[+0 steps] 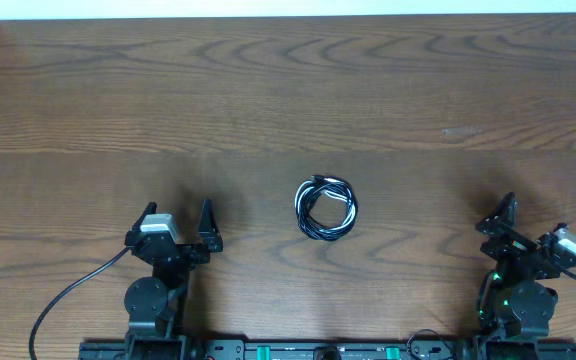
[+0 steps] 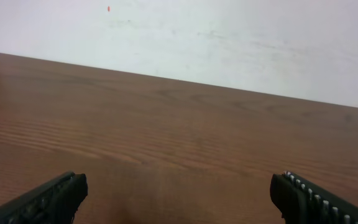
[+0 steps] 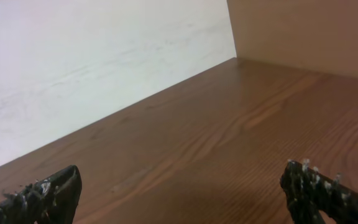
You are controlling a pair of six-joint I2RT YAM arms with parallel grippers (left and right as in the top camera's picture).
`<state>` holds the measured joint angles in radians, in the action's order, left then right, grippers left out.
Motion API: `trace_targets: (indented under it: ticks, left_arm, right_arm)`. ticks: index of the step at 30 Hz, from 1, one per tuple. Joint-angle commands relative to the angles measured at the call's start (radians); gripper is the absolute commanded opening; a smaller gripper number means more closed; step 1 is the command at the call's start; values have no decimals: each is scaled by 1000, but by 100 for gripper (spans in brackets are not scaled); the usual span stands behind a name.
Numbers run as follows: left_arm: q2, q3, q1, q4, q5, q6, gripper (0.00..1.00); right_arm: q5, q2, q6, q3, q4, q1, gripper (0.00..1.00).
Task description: Untangle cables
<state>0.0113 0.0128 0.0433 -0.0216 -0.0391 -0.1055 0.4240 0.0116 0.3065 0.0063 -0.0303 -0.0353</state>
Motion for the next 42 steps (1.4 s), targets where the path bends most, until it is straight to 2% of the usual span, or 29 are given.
trace_targets:
  ticks: [1, 4, 8, 11, 16, 20, 24, 28, 31, 33, 36, 38, 42]
  left_arm:
    - [-1, -8, 6, -44, 21, -50, 99]
    - [-1, -1, 6, -43, 4, -103, 99]
    - [8, 36, 6, -46, -83, -103, 99]
    - [52, 87, 6, -55, -95, -131, 99]
    - [222, 241, 6, -62, -164, -133, 99]
    - [411, 404, 7, -122, -219, -133, 99]
    - [591, 557, 7, -189, -319, -137, 99]
    - [693, 646, 7, -216, -414, -140, 99]
    - [707, 658, 6, -206, -447, -140, 99]
    - [698, 658, 7, -195, -462, -188, 99]
    - [696, 658, 7, -130, -614, -196, 99]
    - [705, 658, 7, -77, -698, -242, 100]
    - [743, 658, 7, -91, -738, -332, 99]
  right_arm:
    - [-2, -6, 8, -1, 19, -5, 99]
    - [-96, -6, 8, -1, 29, -5, 99]
    - [-276, -6, 7, -1, 90, -5, 99]
    - [-348, -6, 7, 15, 138, -5, 99]
    - [-394, 28, 7, 100, 136, -5, 99]
    - [-452, 142, 6, 206, 112, -5, 99]
    - [-541, 324, 6, 361, 8, -3, 99]
    - [-632, 529, 5, 548, -151, -2, 99]
    - [-699, 683, -25, 715, -320, -2, 99]
    - [-729, 778, -48, 824, -441, -2, 99]
    - [-742, 894, -62, 953, -581, -2, 99]
    - [-762, 956, -48, 1010, -639, -2, 99]
    - [-906, 1015, -42, 1020, -629, 0, 99]
